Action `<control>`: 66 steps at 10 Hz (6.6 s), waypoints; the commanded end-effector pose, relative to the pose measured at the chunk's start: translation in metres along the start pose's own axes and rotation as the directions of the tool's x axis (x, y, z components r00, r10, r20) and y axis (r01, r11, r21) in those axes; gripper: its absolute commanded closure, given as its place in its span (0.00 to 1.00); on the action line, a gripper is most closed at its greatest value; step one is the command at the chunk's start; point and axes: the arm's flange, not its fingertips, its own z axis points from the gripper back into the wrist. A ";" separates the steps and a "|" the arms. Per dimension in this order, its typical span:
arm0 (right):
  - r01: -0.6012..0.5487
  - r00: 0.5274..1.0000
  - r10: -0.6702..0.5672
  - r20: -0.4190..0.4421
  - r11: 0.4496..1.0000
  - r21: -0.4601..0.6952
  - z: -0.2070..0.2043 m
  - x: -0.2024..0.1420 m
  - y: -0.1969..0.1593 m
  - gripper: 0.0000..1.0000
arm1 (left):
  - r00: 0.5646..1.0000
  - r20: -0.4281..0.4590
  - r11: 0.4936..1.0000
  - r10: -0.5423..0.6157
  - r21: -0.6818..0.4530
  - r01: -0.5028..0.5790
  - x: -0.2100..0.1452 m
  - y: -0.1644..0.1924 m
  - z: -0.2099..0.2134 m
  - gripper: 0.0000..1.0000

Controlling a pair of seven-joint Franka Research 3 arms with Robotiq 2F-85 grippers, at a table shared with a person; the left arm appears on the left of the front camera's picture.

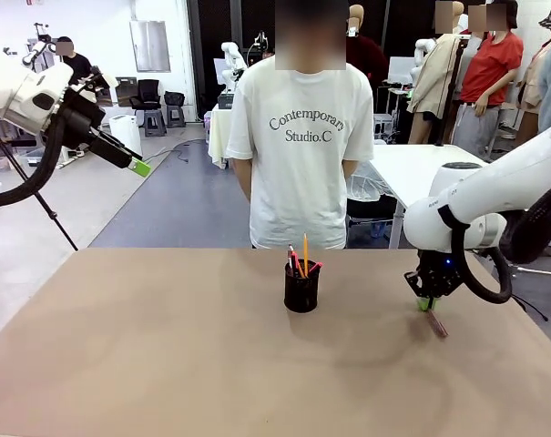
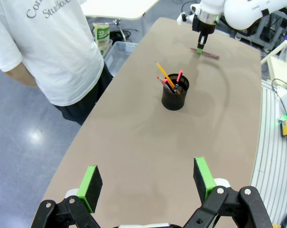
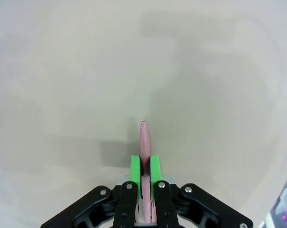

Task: Place the pens into the pen holder.
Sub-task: Pick up a writing instrument from the table and place it into the Pen holder.

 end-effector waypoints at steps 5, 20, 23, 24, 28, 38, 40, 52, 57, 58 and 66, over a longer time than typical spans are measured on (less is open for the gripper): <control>-0.402 0.908 0.260 0.329 0.762 0.508 0.087 0.000 0.001 1.00 | 1.000 0.004 1.000 0.014 -0.002 -0.014 0.000 -0.001 0.002 0.00; -0.816 0.546 0.222 0.808 0.357 0.454 0.110 0.008 -0.027 1.00 | 1.000 0.004 1.000 0.014 -0.002 -0.014 0.000 -0.001 0.002 0.00; -0.898 0.430 0.228 0.874 0.206 0.388 0.117 0.016 -0.003 1.00 | 1.000 0.004 1.000 0.014 -0.002 -0.014 0.000 -0.001 0.002 0.00; -0.913 0.400 0.228 0.888 0.188 0.363 0.118 0.022 0.002 1.00 | 1.000 0.004 1.000 0.014 -0.002 -0.014 0.000 -0.001 0.002 0.00; -0.956 0.292 0.200 0.935 0.100 0.277 0.107 0.041 0.035 1.00 | 1.000 0.004 1.000 0.014 -0.002 -0.014 0.000 -0.001 0.002 0.00; -0.994 0.057 0.101 0.993 -0.088 0.066 0.068 0.044 0.123 1.00 | 1.000 0.004 1.000 0.014 -0.002 -0.014 0.000 -0.001 0.002 0.00; -0.992 0.088 0.074 0.993 -0.086 0.094 0.058 0.045 0.133 1.00 | 1.000 0.004 1.000 0.014 -0.002 -0.014 0.000 -0.001 0.002 0.00; -0.986 0.131 0.080 0.988 -0.090 0.138 0.022 0.042 0.128 1.00 | 1.000 0.004 1.000 0.014 -0.002 -0.014 0.000 -0.001 0.002 0.00; -0.988 0.136 0.091 0.986 -0.063 0.142 0.022 0.043 0.128 0.86 | 1.000 0.004 1.000 0.014 -0.002 -0.014 0.000 -0.001 0.002 0.00; -0.990 0.121 0.095 0.988 -0.068 0.127 0.022 0.043 0.129 0.69 | 1.000 0.004 1.000 0.014 -0.002 -0.014 0.000 -0.001 0.002 0.00; -0.990 0.102 0.102 0.990 -0.091 0.111 0.027 0.041 0.128 0.00 | 1.000 0.004 1.000 0.014 -0.002 -0.014 0.000 -0.001 0.002 0.00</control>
